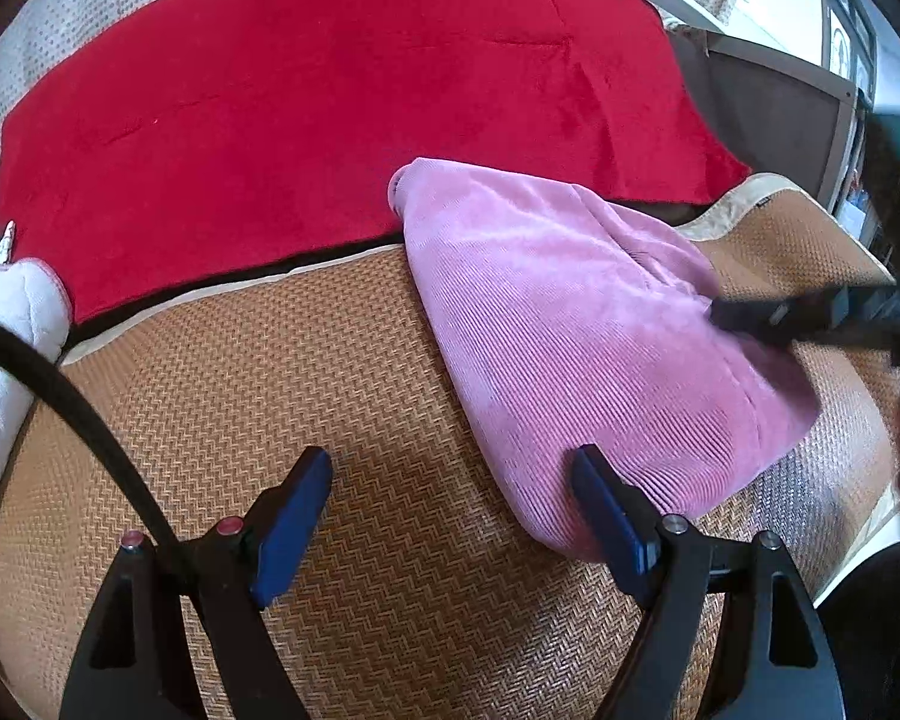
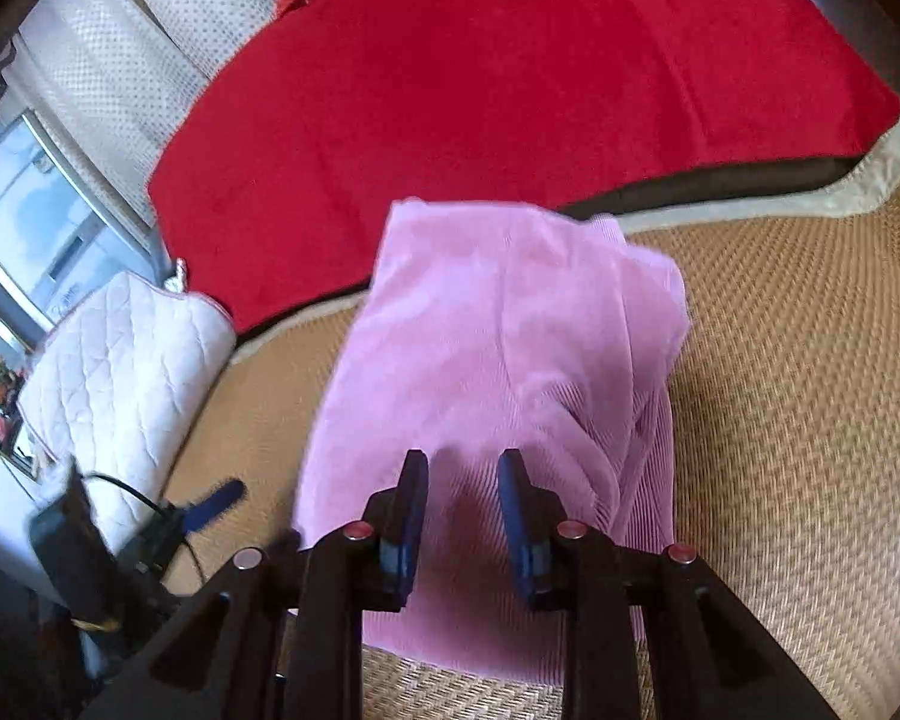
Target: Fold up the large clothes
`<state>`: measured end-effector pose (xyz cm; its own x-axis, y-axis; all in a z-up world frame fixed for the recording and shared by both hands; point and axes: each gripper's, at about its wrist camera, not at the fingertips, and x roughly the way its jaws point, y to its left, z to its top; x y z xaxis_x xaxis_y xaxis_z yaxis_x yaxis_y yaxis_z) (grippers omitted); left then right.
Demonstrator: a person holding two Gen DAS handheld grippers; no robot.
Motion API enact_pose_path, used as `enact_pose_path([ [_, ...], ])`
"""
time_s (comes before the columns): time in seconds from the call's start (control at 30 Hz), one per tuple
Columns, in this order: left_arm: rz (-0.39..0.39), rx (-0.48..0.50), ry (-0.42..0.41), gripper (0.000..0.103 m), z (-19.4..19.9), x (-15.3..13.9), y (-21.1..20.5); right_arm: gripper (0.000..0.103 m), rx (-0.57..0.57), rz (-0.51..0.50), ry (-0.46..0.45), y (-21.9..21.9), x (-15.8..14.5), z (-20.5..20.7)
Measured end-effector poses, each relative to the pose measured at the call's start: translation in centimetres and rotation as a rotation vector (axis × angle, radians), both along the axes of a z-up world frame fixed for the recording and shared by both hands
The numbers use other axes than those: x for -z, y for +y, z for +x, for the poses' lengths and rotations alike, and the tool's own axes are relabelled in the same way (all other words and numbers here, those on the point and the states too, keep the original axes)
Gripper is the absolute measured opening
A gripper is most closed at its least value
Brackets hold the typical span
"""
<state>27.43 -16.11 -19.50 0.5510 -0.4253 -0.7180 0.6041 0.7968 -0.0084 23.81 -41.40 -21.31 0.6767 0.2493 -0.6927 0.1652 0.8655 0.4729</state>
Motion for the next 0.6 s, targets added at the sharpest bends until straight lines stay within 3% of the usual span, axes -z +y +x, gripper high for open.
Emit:
enact_pose_path([
  [0.07, -0.041, 0.01, 0.027, 0.082, 0.6, -0.4, 0.6, 0.029, 0.003, 0.014, -0.002, -0.1, 1.6, 0.4],
  [0.17, -0.153, -0.028, 0.035, 0.082, 1.3, -2.1, 2.3, 0.029, -0.003, 0.015, -0.025, -0.2, 1.6, 0.1],
  [0.23, -0.167, -0.061, 0.023, 0.083, 1.9, -2.4, 2.7, 0.029, 0.004, 0.05, -0.031, -0.7, 1.8, -0.2],
  [0.3, -0.105, -0.084, 0.011, 0.083, 2.6, -1.3, 1.8, 0.029, 0.008, 0.068, -0.044, -0.9, 2.0, -0.5],
  [0.4, 0.122, -0.075, 0.033, 0.083, 3.0, 2.7, -1.3, 0.029, 0.006, 0.072, -0.056, -0.9, 1.3, -1.2],
  [0.6, 0.097, -0.097, -0.061, 0.083, 1.9, 0.9, -0.8, 0.028, 0.046, 0.112, -0.187, -2.0, -1.1, -3.0],
])
